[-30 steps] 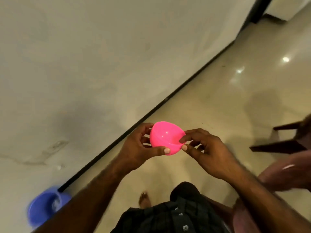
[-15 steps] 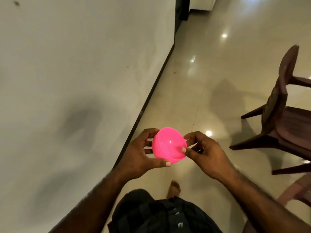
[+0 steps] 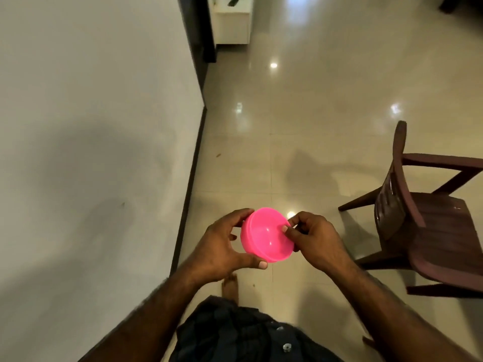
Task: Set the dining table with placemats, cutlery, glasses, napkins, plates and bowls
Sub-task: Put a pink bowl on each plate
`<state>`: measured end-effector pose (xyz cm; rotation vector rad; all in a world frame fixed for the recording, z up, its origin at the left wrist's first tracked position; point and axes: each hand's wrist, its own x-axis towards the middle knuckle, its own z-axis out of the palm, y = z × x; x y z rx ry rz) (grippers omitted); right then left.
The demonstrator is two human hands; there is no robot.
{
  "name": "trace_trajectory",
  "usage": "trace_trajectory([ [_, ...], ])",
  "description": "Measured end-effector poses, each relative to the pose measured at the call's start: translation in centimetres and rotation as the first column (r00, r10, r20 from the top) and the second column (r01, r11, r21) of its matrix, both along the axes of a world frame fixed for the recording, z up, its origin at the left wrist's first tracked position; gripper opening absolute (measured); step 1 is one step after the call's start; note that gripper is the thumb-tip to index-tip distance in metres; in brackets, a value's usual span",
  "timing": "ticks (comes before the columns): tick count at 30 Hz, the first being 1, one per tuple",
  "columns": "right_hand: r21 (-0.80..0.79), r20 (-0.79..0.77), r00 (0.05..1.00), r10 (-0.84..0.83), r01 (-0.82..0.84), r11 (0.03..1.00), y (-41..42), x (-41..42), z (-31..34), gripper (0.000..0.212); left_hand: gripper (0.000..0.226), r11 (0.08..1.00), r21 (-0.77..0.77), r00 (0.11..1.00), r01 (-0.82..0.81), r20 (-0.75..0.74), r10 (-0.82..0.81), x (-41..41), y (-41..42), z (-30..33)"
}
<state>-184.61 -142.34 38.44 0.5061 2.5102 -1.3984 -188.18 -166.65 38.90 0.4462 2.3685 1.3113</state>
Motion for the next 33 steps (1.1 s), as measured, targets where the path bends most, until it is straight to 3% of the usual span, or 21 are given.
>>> trace_trajectory([
  [4, -0.027, 0.027, 0.987, -0.158, 0.159, 0.987, 3.7, -6.9, 0.9, 0.008, 0.11, 0.99, -0.048, 0.991, 0.134, 0.003, -0.134, -10.8, 4.2, 0.6],
  [8, -0.094, 0.004, 0.932, -0.362, 0.36, 0.928, 9.9, -13.0, 0.8, 0.022, 0.101, 0.959, -0.042, 0.96, 0.28, 0.004, -0.28, -21.5, 11.5, 1.3],
  [12, -0.144, -0.035, 0.901, -0.433, 0.425, 0.894, 16.7, -20.4, -1.0, 0.013, 0.098, 0.926, -0.054, 0.927, 0.374, 0.011, -0.374, -30.5, 19.8, 0.1],
  [15, -0.043, -0.075, 0.913, -0.402, 0.4, 0.916, 21.9, -26.4, -1.7, 0.002, 0.103, 0.908, -0.106, 0.913, 0.405, -0.017, -0.409, -36.0, 26.0, 0.0],
  [19, 0.129, -0.115, 0.931, -0.347, 0.361, 0.924, 29.3, -34.2, 0.0, 0.008, 0.108, 0.9, -0.121, 0.903, 0.42, -0.047, -0.428, -43.6, 33.4, 1.5],
  [24, 0.198, -0.249, 0.966, -0.07, 0.122, 0.973, 40.0, -41.8, 3.3, 0.067, 0.104, 0.899, -0.045, 0.898, 0.437, -0.033, -0.438, -53.3, 42.7, 3.2],
  [28, 0.31, -0.174, 0.974, 0.143, -0.084, 0.947, 48.9, -48.2, 4.8, 0.11, 0.102, 0.853, -0.019, 0.853, 0.521, -0.026, -0.521, -62.5, 52.3, 2.8],
  [30, 0.394, -0.122, 0.985, 0.119, -0.062, 0.917, 52.7, -51.2, 4.5, 0.117, 0.102, 0.803, -0.02, 0.803, 0.595, -0.028, -0.596, -66.8, 57.3, 2.5],
  [33, 0.409, -0.098, 0.994, -0.043, 0.08, 0.909, 58.3, -54.8, 3.8, 0.122, 0.101, 0.698, -0.048, 0.698, 0.715, -0.019, -0.716, -72.5, 65.4, 2.4],
])
